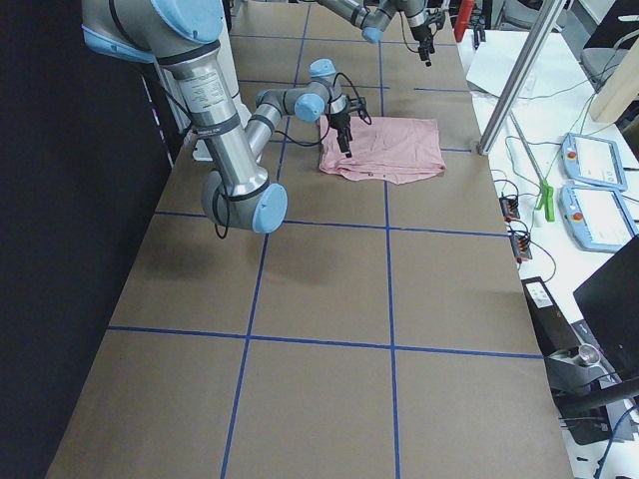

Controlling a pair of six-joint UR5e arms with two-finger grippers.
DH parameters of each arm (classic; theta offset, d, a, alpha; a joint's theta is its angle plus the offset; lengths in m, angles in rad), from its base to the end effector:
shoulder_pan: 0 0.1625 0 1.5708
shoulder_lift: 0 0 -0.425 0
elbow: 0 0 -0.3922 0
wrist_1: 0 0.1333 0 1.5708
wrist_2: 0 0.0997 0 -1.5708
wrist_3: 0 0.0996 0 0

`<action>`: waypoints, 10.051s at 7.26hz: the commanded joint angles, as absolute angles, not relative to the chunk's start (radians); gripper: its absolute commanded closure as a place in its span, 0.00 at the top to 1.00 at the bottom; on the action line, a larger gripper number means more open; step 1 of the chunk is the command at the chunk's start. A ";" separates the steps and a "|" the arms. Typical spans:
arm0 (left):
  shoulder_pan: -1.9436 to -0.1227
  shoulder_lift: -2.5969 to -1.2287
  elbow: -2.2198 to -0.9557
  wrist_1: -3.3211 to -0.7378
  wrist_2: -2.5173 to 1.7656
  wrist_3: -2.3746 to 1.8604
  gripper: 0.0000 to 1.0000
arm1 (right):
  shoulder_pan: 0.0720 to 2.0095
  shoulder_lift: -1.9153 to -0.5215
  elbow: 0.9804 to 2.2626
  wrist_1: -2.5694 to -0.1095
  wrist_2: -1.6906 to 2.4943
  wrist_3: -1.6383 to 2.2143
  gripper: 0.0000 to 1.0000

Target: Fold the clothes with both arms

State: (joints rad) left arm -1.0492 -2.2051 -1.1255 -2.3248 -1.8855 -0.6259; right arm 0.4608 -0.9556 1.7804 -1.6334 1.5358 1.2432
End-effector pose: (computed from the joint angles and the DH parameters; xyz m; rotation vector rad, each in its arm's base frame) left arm 0.2960 -0.7206 0.4061 0.6268 0.7512 0.0525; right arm -0.5234 -0.4126 0.2247 0.3237 -0.6915 0.1400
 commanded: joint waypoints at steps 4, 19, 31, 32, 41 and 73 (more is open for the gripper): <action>-1.049 -2.204 -1.134 -2.326 -1.916 -0.629 1.00 | 0.411 -0.870 1.654 -1.707 1.546 0.946 0.56; -1.040 -2.204 -1.134 -2.327 -1.917 -0.629 1.00 | 0.374 -0.943 1.730 -1.761 1.566 0.807 0.34; -1.009 -2.204 -1.157 -2.329 -1.917 -0.673 1.00 | 0.373 -0.945 1.715 -1.770 1.557 0.818 0.00; -1.008 -2.204 -1.161 -2.329 -1.917 -0.675 1.00 | 0.382 -0.966 1.750 -1.770 1.555 0.822 0.00; -0.959 -2.119 -1.386 -2.315 -2.017 -0.928 1.00 | 0.480 -1.144 1.980 -1.532 1.690 1.082 1.00; -0.328 -1.985 -1.784 -1.990 -1.640 -1.479 0.00 | 0.262 -1.080 1.795 -1.560 1.459 1.890 0.62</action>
State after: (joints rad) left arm -0.3283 -1.9848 -1.7853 -1.9896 -1.6399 -1.4788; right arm 0.2639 -1.0804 1.7967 -1.5595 1.4592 1.8898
